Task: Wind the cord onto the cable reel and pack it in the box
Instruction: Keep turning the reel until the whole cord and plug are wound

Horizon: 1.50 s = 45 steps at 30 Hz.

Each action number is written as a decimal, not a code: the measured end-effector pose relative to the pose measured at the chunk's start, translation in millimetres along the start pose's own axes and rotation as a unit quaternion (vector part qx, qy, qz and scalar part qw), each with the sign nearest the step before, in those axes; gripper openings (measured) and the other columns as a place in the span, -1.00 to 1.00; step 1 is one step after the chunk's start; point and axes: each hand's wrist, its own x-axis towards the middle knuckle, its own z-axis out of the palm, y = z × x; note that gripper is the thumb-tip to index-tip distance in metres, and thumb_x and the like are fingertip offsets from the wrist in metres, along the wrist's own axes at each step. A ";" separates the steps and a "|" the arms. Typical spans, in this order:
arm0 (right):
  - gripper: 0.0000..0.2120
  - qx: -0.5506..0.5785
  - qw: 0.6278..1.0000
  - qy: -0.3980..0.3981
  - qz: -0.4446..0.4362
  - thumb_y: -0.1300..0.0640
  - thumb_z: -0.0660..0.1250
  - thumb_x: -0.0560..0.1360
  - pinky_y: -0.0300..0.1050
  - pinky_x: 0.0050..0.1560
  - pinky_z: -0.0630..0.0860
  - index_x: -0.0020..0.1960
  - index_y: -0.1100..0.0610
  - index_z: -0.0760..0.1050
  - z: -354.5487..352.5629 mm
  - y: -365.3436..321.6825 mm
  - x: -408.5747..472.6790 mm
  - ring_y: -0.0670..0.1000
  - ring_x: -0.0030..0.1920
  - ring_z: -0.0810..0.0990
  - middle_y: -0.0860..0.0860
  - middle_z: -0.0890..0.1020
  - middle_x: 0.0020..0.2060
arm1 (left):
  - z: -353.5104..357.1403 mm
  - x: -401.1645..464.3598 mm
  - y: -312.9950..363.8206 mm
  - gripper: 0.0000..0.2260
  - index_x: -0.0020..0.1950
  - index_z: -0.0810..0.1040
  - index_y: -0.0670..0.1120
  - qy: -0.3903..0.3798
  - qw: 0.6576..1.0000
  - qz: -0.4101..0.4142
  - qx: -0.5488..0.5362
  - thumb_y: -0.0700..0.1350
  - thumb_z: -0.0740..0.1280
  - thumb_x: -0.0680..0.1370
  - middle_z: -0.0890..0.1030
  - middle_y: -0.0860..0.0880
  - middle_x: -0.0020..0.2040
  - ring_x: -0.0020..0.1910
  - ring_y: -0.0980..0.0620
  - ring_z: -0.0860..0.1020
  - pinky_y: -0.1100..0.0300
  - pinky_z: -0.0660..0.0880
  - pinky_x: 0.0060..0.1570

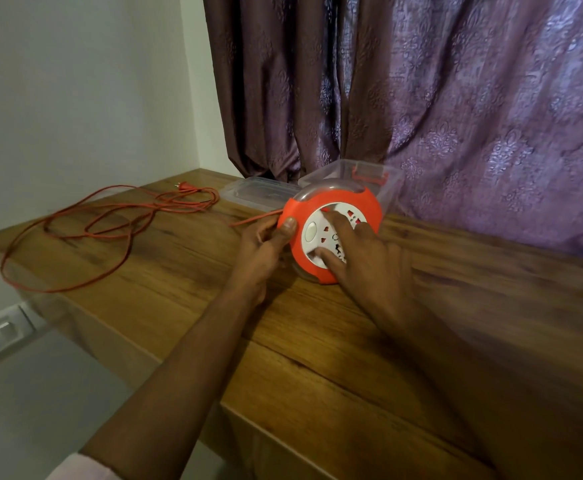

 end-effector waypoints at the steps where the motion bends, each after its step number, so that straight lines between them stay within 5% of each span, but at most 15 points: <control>1: -0.45 0.015 1.000 0.008 0.011 -0.33 0.15 0.50 0.00 -0.30 0.55 0.41 -0.14 0.16 0.6 -0.1 0.5 0.24 -0.21 0.65 0.08 0.63 0.03 | 1.0 -0.3 0.1 -0.90 0.02 0.66 0.08 0.001 1.000 0.002 -0.001 -0.04 0.34 0.61 0.76 0.11 -0.11 -0.13 0.12 0.73 0.22 0.64 -0.28; 7: -0.50 0.097 0.993 0.031 0.061 -0.33 0.16 0.49 0.00 -0.28 0.55 0.28 -0.05 0.22 0.3 -1.0 -0.4 0.19 -0.27 0.65 0.02 0.67 -0.29 | 1.2 -0.2 -0.6 -0.81 0.11 0.66 0.06 -0.019 1.000 0.018 0.005 0.04 0.35 0.55 0.76 0.01 0.00 -0.03 0.00 0.73 0.14 0.67 -0.18; 10: -0.50 0.071 0.997 0.040 0.017 -0.24 0.14 0.53 0.01 -0.31 0.56 0.36 -0.01 0.24 -2.7 -0.2 -0.7 0.19 -0.24 0.65 0.05 0.67 -0.08 | 0.4 0.2 1.7 -0.78 0.09 0.66 0.07 -0.007 1.000 0.015 0.005 0.10 0.34 0.53 0.75 0.01 -0.02 -0.06 0.00 0.73 0.08 0.68 -0.19; 16: -0.42 0.016 0.994 0.028 -0.104 0.27 0.30 0.43 -0.08 -0.42 0.46 0.38 -0.08 0.27 -5.3 -6.1 -1.9 0.20 -0.10 0.59 0.17 0.37 0.34 | -5.3 2.8 4.7 -0.85 0.07 0.67 0.04 0.034 0.999 0.018 -0.016 -0.01 0.30 0.63 0.75 0.00 -0.05 -0.09 -0.02 0.73 0.05 0.69 -0.20; 22: -0.53 -0.001 0.991 -0.040 -0.125 0.11 0.26 0.57 0.09 -0.11 0.59 0.40 -0.21 0.23 -2.9 -3.3 -0.3 0.23 0.18 0.51 0.11 0.07 0.54 | -2.6 0.8 6.5 -0.84 0.05 0.67 0.02 0.029 0.999 0.020 -0.019 -0.08 0.28 0.65 0.75 0.02 -0.06 -0.08 -0.03 0.71 0.04 0.67 -0.17; 37: -0.32 -0.011 0.997 -0.046 -0.067 0.19 0.26 0.52 0.02 -0.27 0.55 0.48 -0.30 0.09 -9.0 -3.7 -3.2 0.24 0.04 0.60 0.14 0.22 0.44 | -1.8 -0.3 6.5 -0.86 0.06 0.66 0.05 0.020 1.000 0.021 -0.012 -0.04 0.29 0.64 0.76 0.03 -0.09 -0.13 0.02 0.73 0.15 0.67 -0.25; 45: -0.35 -0.004 0.999 -0.017 -0.046 0.06 0.35 0.50 -0.10 -0.46 0.45 0.46 -0.27 0.13 -7.9 -2.2 -2.8 0.19 -0.23 0.61 0.14 0.40 0.24 | -2.6 0.1 5.7 -0.87 0.05 0.66 0.07 0.021 1.000 0.016 -0.009 -0.02 0.31 0.63 0.76 0.01 -0.03 -0.06 0.00 0.74 0.19 0.64 -0.24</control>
